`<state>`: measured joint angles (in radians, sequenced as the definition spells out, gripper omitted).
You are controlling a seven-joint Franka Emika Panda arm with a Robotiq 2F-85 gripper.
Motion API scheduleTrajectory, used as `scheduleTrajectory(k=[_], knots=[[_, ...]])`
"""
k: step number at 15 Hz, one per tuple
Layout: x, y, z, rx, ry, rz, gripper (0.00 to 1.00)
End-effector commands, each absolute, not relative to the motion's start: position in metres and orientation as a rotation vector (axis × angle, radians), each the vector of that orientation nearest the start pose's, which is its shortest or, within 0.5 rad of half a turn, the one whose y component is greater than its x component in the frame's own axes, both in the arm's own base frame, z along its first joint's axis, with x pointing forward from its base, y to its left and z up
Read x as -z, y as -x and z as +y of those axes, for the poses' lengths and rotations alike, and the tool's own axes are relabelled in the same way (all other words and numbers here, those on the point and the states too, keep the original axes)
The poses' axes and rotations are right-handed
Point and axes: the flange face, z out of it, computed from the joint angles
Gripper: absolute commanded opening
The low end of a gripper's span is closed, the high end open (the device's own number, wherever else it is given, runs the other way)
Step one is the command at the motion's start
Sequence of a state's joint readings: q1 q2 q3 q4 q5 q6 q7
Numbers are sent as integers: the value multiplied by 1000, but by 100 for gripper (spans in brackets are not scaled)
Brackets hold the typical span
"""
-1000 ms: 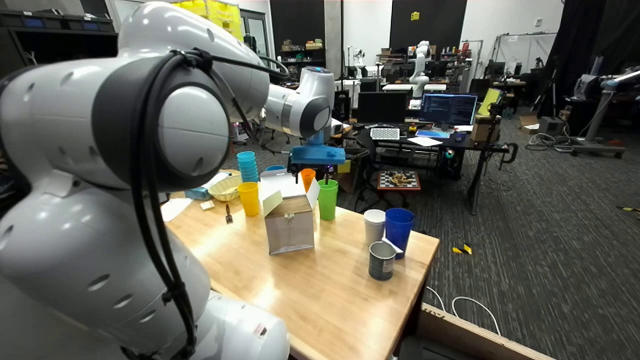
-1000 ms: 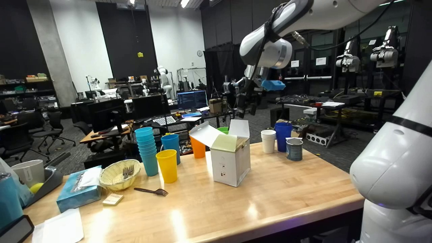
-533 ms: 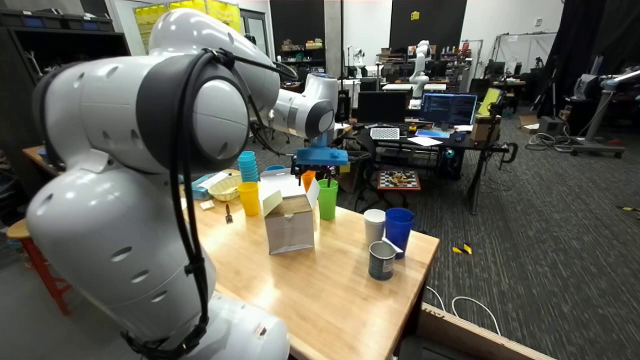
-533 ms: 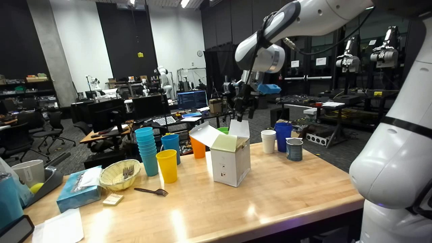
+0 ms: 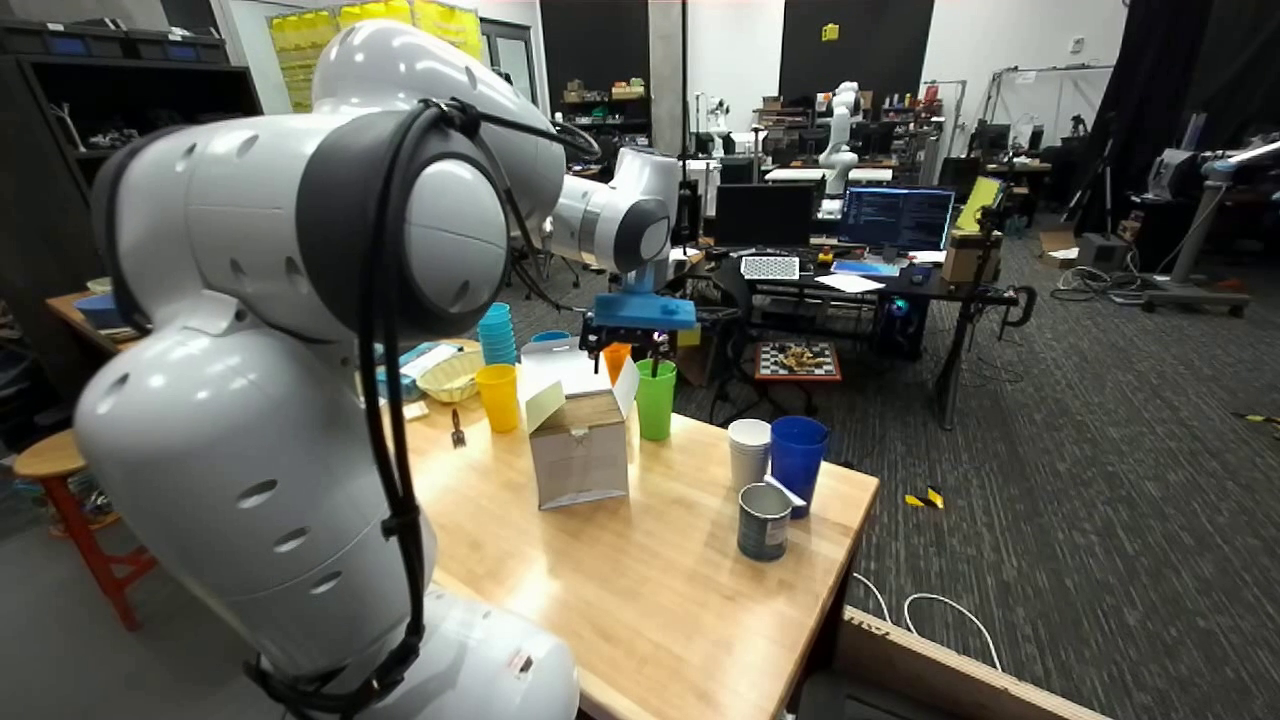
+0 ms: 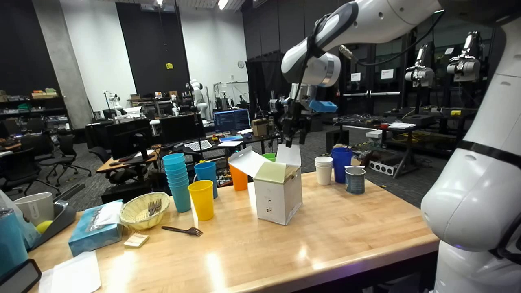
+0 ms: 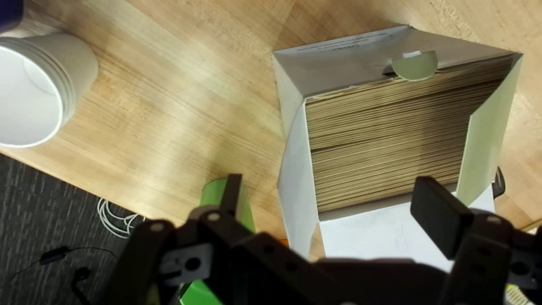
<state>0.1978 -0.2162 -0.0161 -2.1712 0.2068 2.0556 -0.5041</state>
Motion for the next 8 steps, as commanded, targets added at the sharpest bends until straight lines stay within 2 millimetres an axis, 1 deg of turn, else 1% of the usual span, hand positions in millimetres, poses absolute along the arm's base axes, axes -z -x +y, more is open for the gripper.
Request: scheduleTrajectory(k=[1,8], knots=[[-501,-491,102,146,2797,-890,100],[-503,-489,104,91,2756,-896,100]])
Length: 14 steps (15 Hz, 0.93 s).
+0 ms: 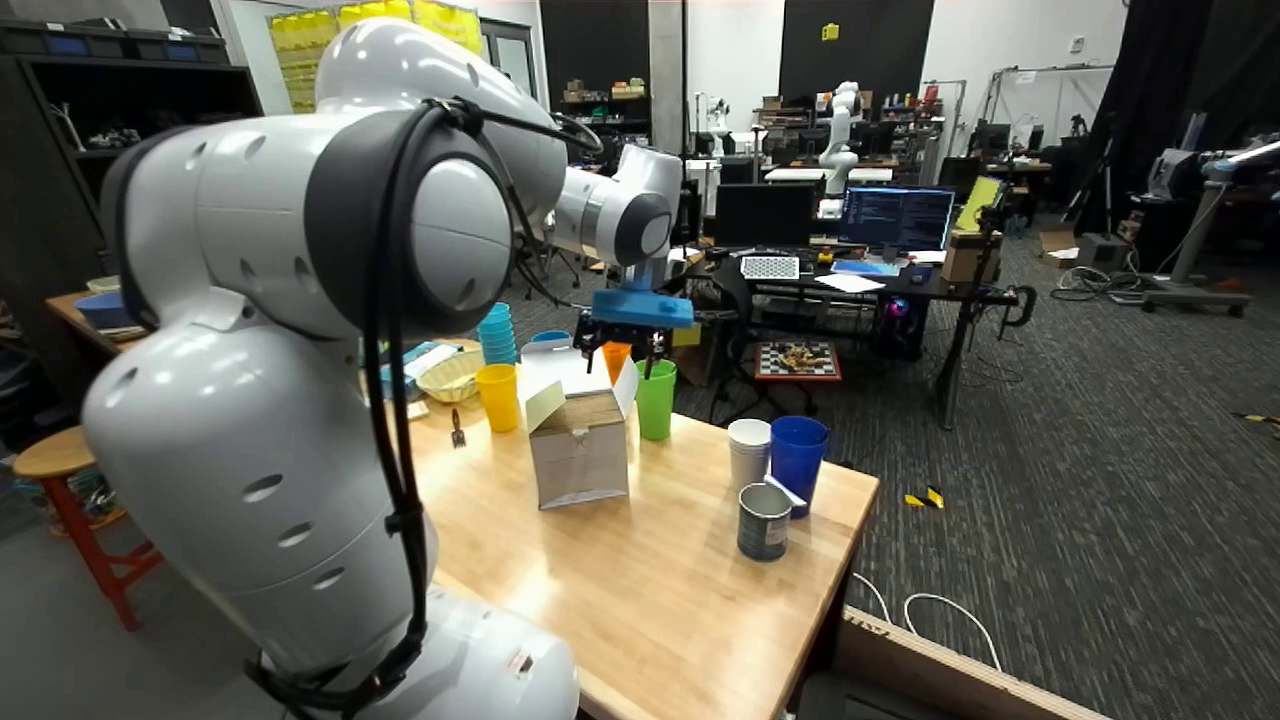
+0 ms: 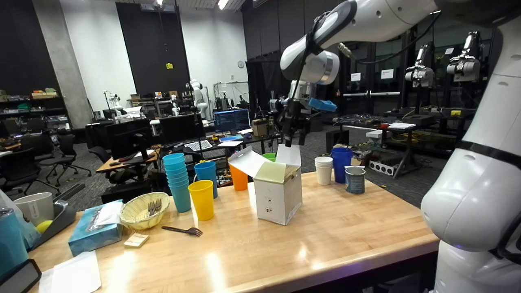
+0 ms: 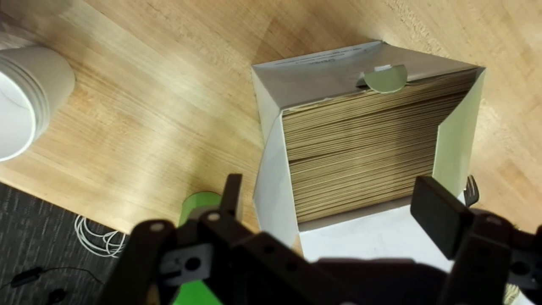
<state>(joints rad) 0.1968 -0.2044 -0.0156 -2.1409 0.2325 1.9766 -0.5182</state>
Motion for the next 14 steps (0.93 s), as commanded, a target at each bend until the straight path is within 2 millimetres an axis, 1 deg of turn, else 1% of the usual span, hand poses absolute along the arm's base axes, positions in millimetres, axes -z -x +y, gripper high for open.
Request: scheduleTrajectory(k=[1,8,14], knots=[[-502,-490,104,86,2750,-897,100],[-502,-488,105,44,2723,-911,100],[-503,-487,109,19,2646,-940,100]])
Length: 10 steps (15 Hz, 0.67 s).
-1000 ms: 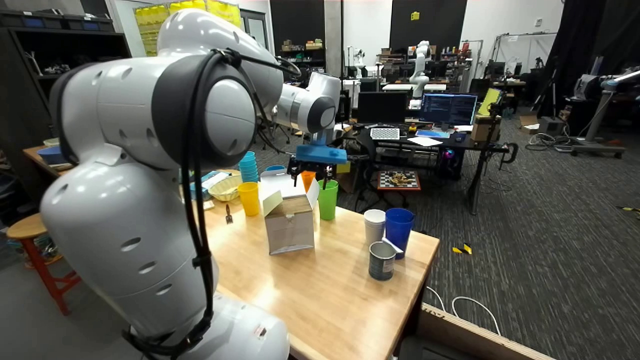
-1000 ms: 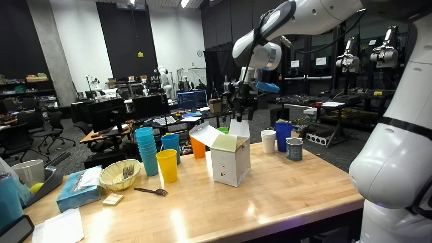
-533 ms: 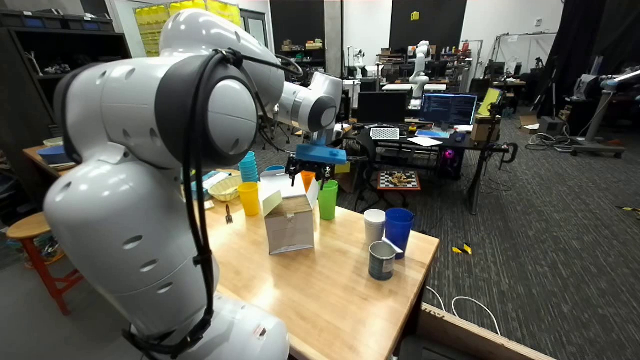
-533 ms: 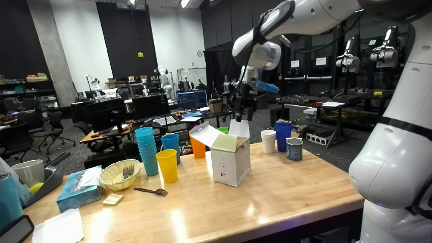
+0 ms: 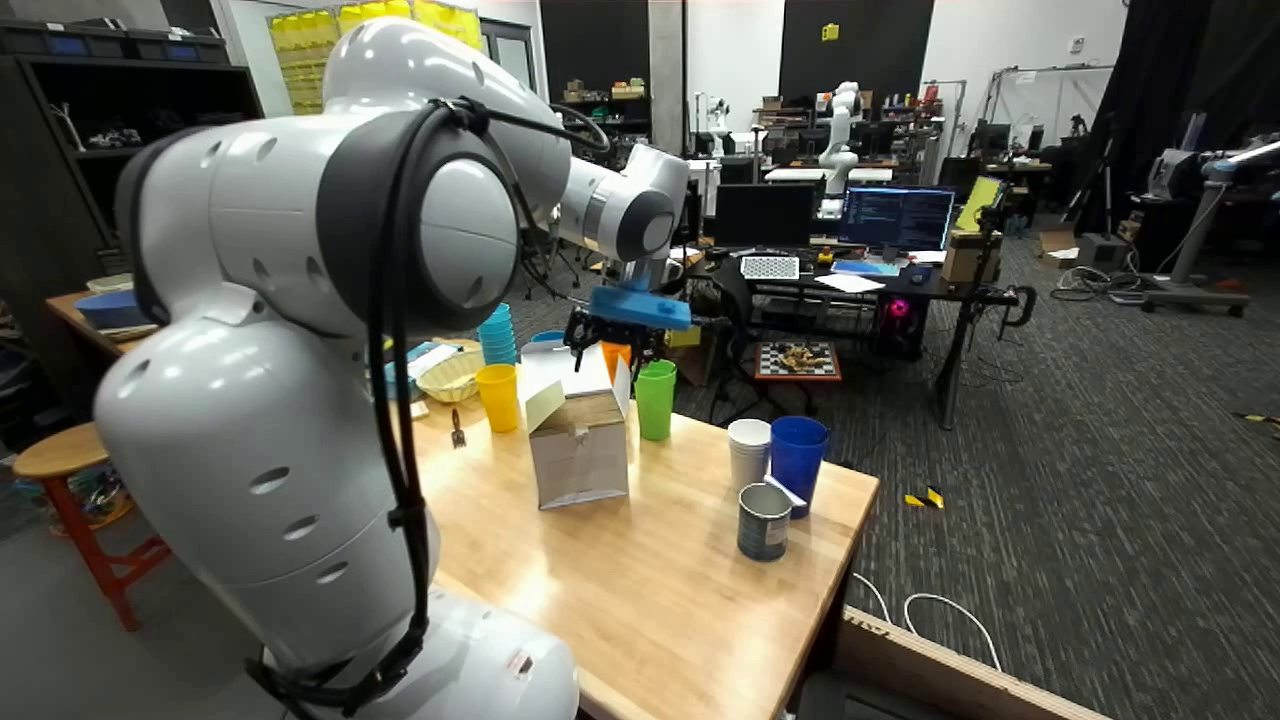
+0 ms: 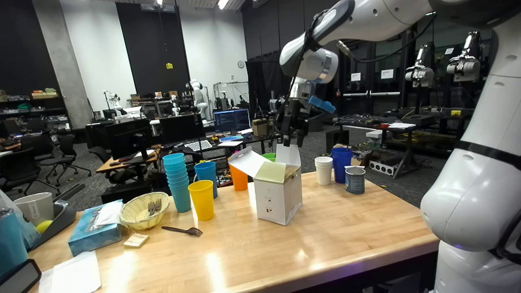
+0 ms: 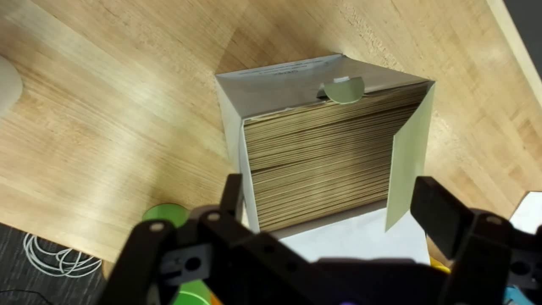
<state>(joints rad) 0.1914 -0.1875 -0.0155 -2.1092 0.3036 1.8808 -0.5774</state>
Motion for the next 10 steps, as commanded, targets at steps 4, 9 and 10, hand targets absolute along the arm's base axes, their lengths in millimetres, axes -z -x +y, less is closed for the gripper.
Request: scheduleTrajectory(k=[4,9,10], knots=[[-503,-486,110,9,2600,-954,100],[-502,-484,111,-16,2578,-979,100],[-502,-484,110,-19,2577,-984,100]])
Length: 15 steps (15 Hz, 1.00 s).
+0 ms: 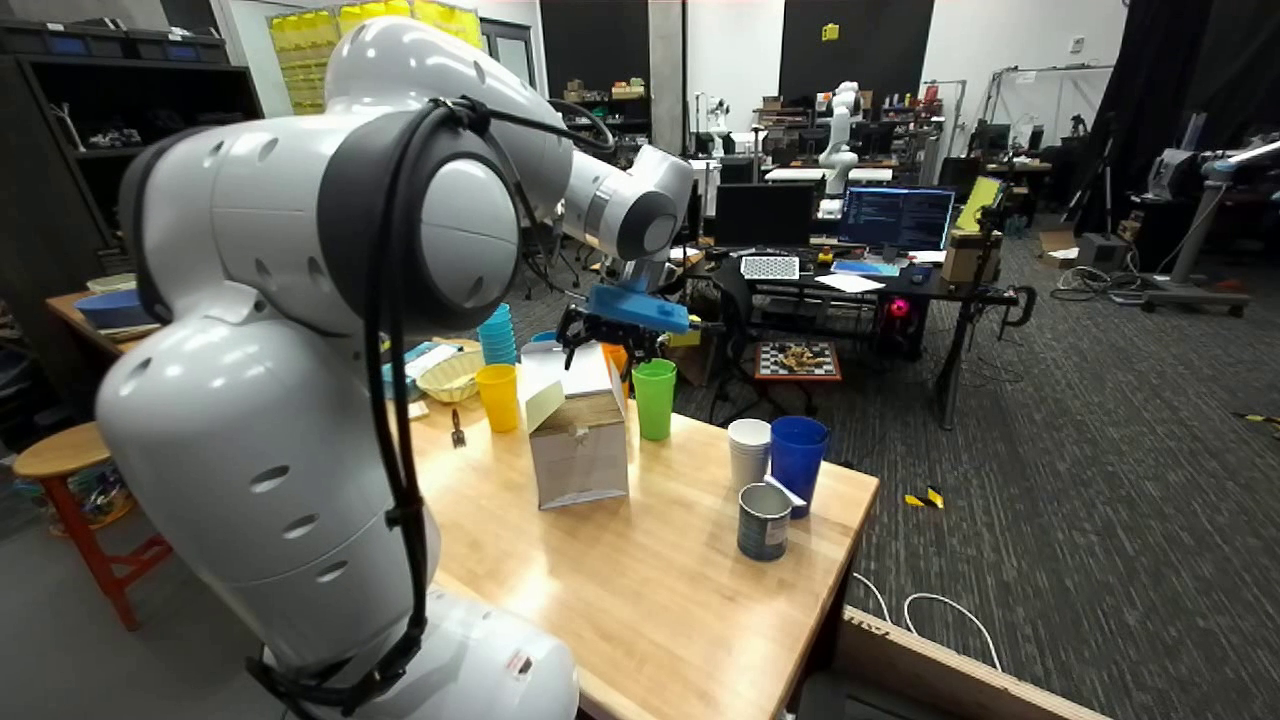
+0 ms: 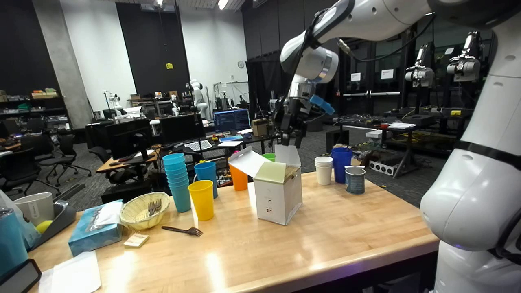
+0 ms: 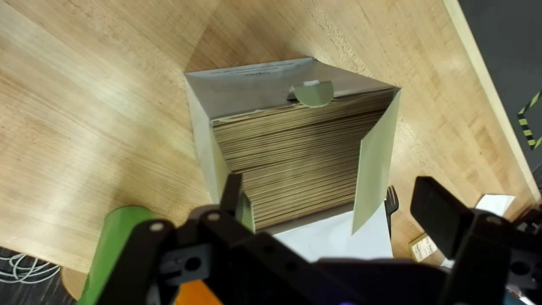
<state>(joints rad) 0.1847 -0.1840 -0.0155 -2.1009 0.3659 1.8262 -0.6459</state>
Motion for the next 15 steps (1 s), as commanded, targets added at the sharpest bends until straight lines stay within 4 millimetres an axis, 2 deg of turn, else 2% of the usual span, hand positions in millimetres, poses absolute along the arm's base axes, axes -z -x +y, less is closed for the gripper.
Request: scheduleTrajectory(k=[1,15], knots=[[-502,-484,110,-22,2575,-989,100],[-503,-489,110,-35,2561,-992,100]])
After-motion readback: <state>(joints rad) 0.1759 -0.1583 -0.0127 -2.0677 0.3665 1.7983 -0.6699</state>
